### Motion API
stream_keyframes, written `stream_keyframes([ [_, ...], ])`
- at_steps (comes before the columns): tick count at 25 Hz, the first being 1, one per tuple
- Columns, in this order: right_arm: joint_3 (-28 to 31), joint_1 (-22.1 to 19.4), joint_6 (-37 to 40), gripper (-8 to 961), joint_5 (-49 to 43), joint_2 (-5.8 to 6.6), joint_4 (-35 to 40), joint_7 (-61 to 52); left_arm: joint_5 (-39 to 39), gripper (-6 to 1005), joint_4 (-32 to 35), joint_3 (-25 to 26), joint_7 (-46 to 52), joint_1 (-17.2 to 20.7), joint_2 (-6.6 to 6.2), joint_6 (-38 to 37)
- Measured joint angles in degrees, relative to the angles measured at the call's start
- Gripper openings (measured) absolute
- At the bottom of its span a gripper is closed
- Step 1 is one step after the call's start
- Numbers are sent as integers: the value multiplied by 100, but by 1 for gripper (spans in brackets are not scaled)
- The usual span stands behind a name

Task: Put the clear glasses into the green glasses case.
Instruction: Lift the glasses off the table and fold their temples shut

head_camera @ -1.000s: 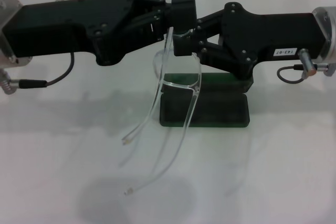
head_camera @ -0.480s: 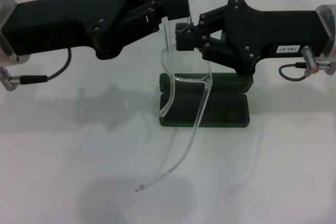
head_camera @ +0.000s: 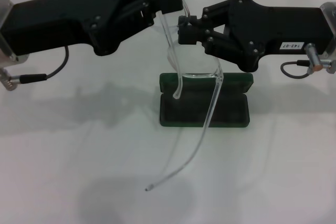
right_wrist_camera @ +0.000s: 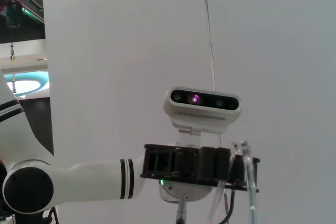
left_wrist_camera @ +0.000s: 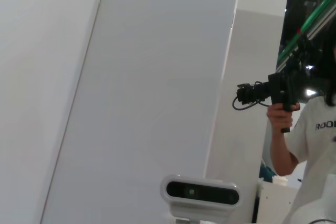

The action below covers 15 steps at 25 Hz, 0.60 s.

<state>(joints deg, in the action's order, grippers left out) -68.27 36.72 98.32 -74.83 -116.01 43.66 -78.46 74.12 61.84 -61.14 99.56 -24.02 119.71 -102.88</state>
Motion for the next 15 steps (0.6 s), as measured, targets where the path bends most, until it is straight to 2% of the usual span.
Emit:
stream_keyframes([
  [15,45,-86,15,74,161,6,-173,94,-157,52,-222,-23,-80,-7,-15,-107],
])
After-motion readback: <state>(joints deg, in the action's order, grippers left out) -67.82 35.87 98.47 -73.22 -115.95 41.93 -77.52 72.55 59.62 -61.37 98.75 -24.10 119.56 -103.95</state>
